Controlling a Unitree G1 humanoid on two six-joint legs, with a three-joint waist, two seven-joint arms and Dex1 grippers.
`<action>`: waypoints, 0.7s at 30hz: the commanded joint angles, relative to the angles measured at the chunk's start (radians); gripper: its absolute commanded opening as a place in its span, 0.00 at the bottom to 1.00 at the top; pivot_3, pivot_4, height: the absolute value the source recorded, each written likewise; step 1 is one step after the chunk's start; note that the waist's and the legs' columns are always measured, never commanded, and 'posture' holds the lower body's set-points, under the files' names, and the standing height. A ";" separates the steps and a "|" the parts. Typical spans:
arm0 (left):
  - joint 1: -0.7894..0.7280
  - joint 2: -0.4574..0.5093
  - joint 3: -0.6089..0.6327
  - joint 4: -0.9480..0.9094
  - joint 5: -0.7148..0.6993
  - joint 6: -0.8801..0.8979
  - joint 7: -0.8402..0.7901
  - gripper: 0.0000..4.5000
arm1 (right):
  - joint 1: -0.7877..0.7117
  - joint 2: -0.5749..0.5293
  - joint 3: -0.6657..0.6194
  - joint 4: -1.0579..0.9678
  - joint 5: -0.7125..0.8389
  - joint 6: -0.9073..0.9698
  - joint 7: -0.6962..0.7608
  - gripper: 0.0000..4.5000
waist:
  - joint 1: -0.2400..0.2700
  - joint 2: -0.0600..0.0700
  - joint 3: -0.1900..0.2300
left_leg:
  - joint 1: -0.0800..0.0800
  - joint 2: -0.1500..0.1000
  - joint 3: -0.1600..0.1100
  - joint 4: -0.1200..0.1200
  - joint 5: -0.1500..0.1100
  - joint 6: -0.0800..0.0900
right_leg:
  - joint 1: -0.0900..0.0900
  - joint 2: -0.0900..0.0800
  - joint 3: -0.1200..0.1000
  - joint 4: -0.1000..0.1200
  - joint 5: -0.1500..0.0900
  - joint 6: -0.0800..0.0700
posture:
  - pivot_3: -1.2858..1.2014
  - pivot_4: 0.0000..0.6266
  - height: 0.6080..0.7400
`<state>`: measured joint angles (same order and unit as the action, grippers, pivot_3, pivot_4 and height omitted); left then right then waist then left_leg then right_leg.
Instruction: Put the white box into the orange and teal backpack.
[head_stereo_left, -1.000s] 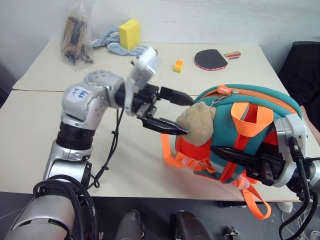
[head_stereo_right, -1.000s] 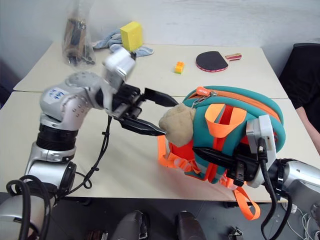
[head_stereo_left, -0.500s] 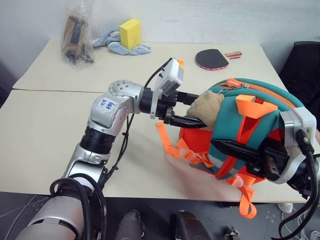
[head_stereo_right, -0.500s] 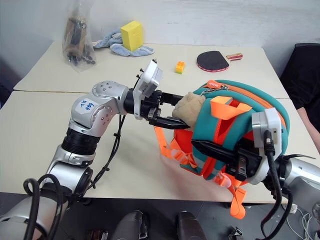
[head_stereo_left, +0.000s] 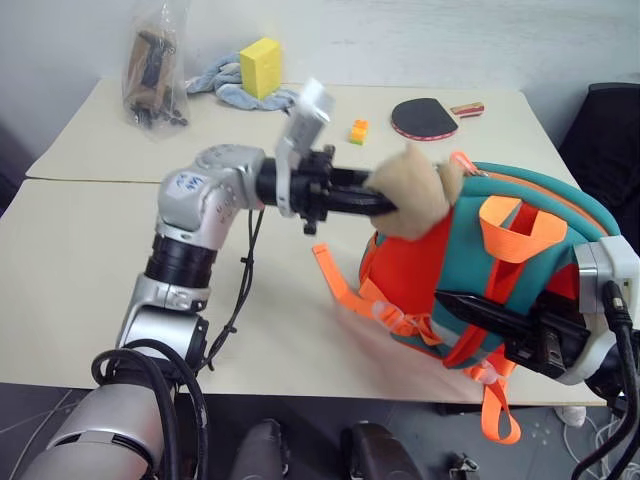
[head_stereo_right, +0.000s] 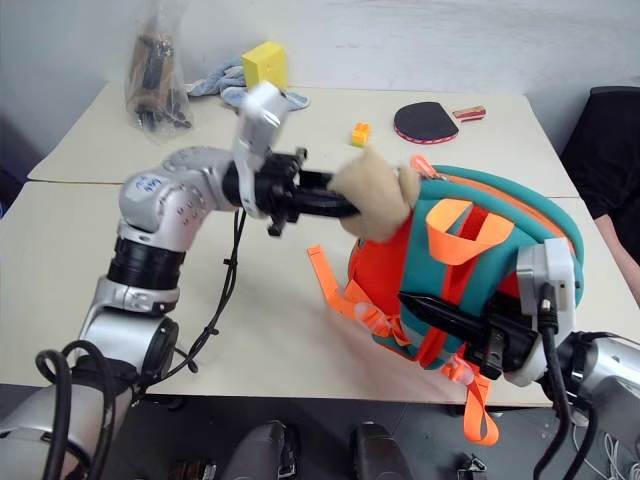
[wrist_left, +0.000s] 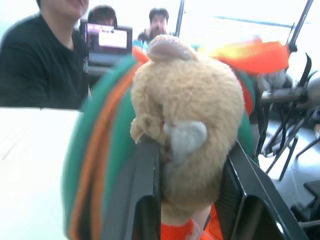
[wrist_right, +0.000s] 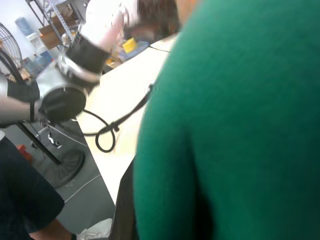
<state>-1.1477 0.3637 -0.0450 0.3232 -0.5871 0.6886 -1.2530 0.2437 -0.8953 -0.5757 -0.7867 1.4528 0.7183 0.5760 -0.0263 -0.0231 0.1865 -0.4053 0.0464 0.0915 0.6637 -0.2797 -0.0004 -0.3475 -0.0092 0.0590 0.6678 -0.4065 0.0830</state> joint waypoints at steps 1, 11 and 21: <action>-0.060 0.046 0.016 0.169 0.086 -0.159 -0.030 0.24 | 0.019 -0.003 -0.079 -0.020 0.030 -0.024 0.036 0.00 | -0.002 0.000 0.000 | 0.000 0.000 0.000 0.000 0.000 0.000 | 0.000 0.000 0.000 0.000 0.000 0.000 | 0.52 0.24 1.00; -0.006 0.112 -0.154 0.479 0.372 -0.551 -0.182 0.24 | 0.088 0.027 -0.129 -0.029 0.015 -0.046 0.063 0.00 | 0.000 0.000 0.000 | 0.001 0.000 0.001 -0.001 0.000 0.000 | 0.000 0.000 0.000 -0.001 0.000 0.000 | 0.52 0.24 1.00; 0.175 0.065 -0.226 0.373 0.459 -0.637 -0.230 0.24 | 0.086 0.079 -0.047 -0.028 -0.181 -0.082 0.010 0.00 | 0.000 0.000 0.000 | 0.000 0.000 0.000 -0.001 0.000 0.000 | 0.000 -0.001 0.000 0.000 0.000 0.000 | 0.52 0.24 1.00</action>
<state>-1.0046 0.4365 -0.2459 0.7376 -0.1595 0.0767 -1.4952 0.3347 -0.8348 -0.6316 -0.8096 1.3146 0.6691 0.6061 -0.0265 -0.0231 0.1864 -0.4046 0.0466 0.0918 0.6629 -0.2800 0.0000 -0.3474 -0.0104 0.0593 0.6682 -0.4065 0.0830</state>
